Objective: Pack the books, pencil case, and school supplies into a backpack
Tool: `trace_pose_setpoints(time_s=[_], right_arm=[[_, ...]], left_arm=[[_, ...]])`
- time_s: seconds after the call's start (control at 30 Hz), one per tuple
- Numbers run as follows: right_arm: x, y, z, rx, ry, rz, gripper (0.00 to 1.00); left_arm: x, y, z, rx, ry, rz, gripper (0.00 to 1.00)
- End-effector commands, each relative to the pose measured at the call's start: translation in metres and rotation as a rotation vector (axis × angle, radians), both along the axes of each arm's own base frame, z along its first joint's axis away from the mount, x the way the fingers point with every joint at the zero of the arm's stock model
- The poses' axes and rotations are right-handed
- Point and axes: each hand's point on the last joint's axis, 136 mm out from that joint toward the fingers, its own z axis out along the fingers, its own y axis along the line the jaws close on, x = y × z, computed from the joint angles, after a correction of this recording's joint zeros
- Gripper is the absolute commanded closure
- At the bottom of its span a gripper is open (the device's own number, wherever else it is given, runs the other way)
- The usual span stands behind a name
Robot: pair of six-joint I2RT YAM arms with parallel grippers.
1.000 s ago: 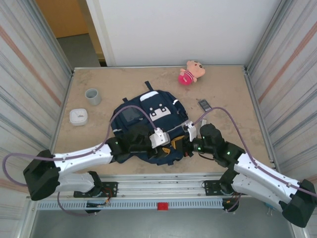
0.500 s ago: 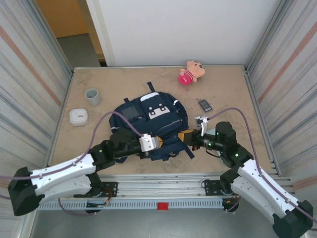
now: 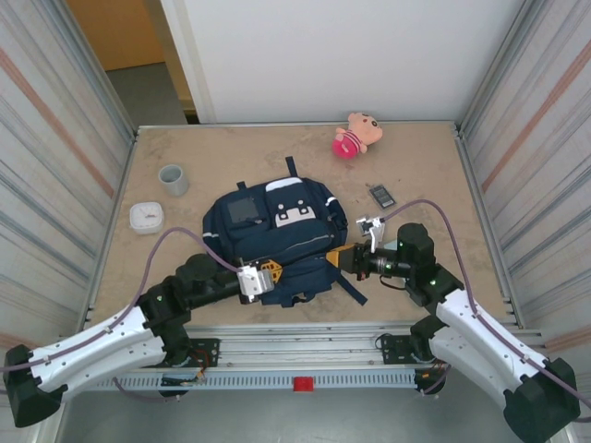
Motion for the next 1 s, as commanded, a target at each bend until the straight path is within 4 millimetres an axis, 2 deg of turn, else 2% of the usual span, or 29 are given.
trace_pose_setpoints(time_s=[0.0,0.1,0.23,0.27,0.3,0.37,0.4,0.47,0.53,0.6,0.73,0.77,0.8,0.87,0.9,0.97], right_arm=[[0.036,-0.021,0.013,-0.08,-0.121,-0.231,1.0],[0.017,-0.006,0.024,-0.099,-0.173,-0.133,1.0],[0.013,-0.008,0.003,-0.177,-0.109,-0.134,1.0],[0.014,-0.012,-0.003,-0.191,-0.081,-0.149,0.92],[0.018,-0.017,-0.008,-0.208,-0.048,-0.184,0.72],[0.029,-0.033,-0.016,-0.243,0.021,-0.279,0.43],[0.035,-0.044,-0.019,-0.253,0.073,-0.34,0.32],[0.045,-0.06,-0.024,-0.229,0.194,-0.423,0.19],[0.049,-0.063,-0.029,-0.164,0.348,-0.435,0.16],[0.045,-0.055,-0.037,-0.124,0.526,-0.396,0.16],[0.033,-0.04,-0.071,-0.163,0.803,-0.327,0.17],[0.032,-0.041,-0.079,-0.185,0.824,-0.334,0.17],[0.032,-0.043,-0.085,-0.205,0.833,-0.347,0.17],[0.032,-0.047,-0.095,-0.244,0.85,-0.361,0.18],[0.032,-0.047,-0.096,-0.255,0.847,-0.359,0.18],[0.034,-0.048,-0.098,-0.273,0.831,-0.359,0.18]], left_arm=[[0.015,0.014,-0.013,0.105,0.012,0.092,0.96],[0.017,0.005,-0.029,0.174,0.049,0.07,0.96],[0.021,-0.002,-0.029,0.208,-0.003,0.078,1.0],[0.021,-0.002,-0.025,0.198,-0.017,0.077,1.0],[0.021,-0.002,-0.021,0.184,-0.034,0.074,1.0],[0.018,0.0,-0.012,0.156,-0.068,0.062,1.0],[0.017,0.002,-0.009,0.145,-0.086,0.06,1.0],[0.015,0.006,-0.007,0.134,-0.105,0.064,1.0],[0.014,0.007,-0.009,0.136,-0.12,0.06,1.0],[0.012,0.009,-0.02,0.171,-0.132,0.05,1.0],[0.002,0.003,-0.055,0.318,-0.232,-0.003,0.98],[0.0,0.002,-0.065,0.359,-0.229,-0.001,0.9],[-0.002,0.001,-0.071,0.39,-0.206,0.0,0.75],[-0.002,0.002,-0.075,0.413,-0.092,0.052,0.33],[-0.001,0.004,-0.074,0.408,-0.039,0.085,0.24],[0.003,0.002,-0.064,0.345,0.057,0.149,0.15]])
